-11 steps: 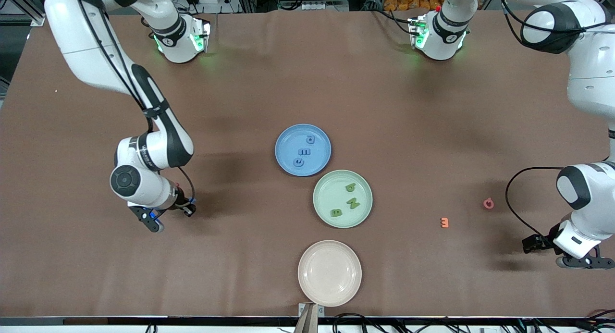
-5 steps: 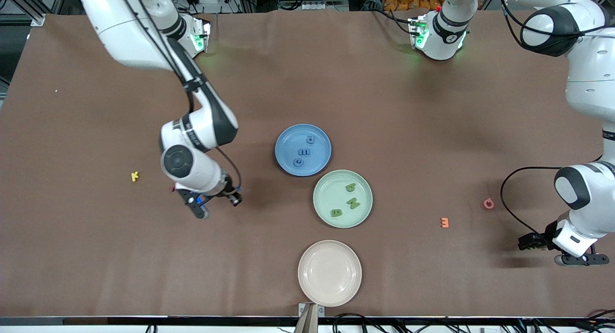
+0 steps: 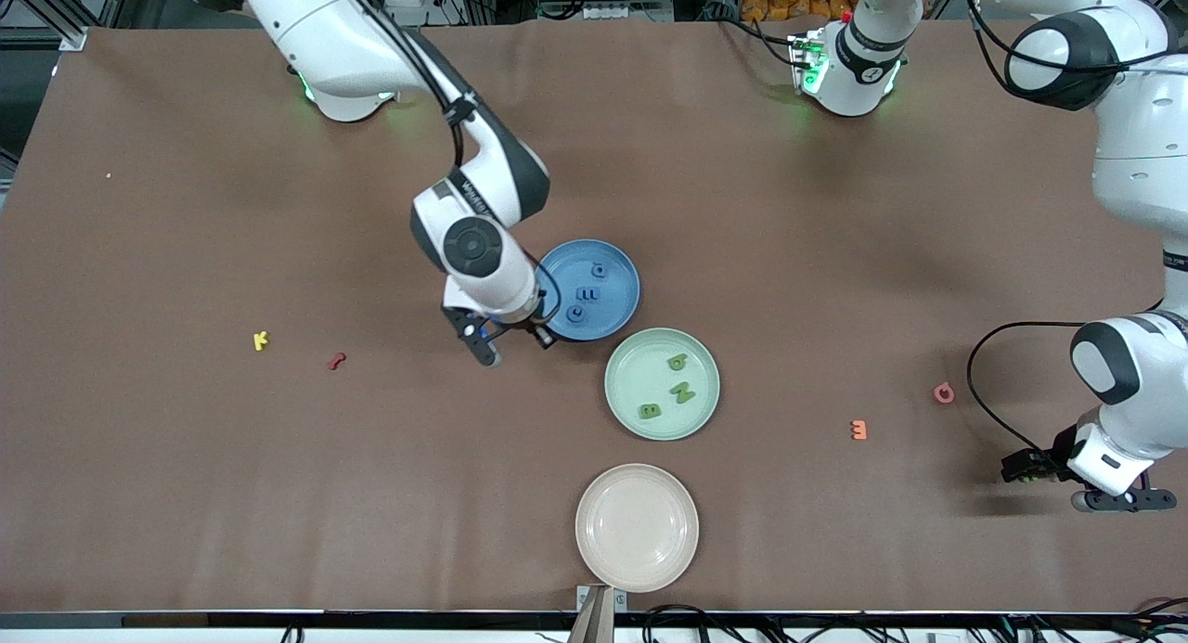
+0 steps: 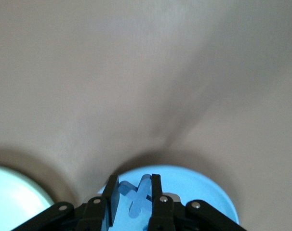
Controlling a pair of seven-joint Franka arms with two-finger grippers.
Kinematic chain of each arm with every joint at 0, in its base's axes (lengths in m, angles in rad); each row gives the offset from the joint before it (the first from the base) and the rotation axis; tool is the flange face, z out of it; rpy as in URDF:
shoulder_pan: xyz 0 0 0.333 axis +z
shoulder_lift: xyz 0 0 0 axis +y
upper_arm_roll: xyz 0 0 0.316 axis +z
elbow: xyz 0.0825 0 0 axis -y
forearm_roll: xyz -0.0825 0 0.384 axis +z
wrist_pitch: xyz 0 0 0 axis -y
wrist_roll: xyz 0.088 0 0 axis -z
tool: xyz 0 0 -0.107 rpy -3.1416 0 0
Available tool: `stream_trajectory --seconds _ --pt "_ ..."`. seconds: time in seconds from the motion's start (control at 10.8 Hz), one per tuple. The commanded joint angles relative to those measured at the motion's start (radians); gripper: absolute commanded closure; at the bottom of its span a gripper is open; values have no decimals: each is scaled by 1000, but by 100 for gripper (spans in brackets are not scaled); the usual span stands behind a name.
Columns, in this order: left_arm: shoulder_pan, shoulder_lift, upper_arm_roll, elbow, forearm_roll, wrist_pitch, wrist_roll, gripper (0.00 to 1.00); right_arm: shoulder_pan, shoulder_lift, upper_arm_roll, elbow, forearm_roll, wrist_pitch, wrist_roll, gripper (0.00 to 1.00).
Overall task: Sort letters by color into matching plates
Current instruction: 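Drop blue X on the blue plate while the left gripper lifts u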
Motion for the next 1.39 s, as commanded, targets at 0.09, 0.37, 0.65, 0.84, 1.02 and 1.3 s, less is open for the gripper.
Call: stream_trajectory --seconds 0.09,0.37,0.65,0.84,1.02,1.3 --pt "-1 -12 7 -11 -9 4 6 0 41 -8 49 -18 6 -9 70 81" --pt "4 -17 8 -13 -9 -11 3 96 38 -22 79 -24 -5 -19 98 0" --pt "9 -20 13 -19 -9 -24 3 100 -5 -109 80 -80 -3 -19 89 0" --pt "4 -20 14 -17 -9 -25 -6 100 -83 -200 106 -128 -3 -46 55 0" --pt "-1 -24 13 -16 -17 -27 -24 100 -254 -273 225 -130 -6 -92 37 0" --pt "-56 -75 11 -13 -22 -101 -162 100 -399 -408 266 -125 -11 -184 -101 0"
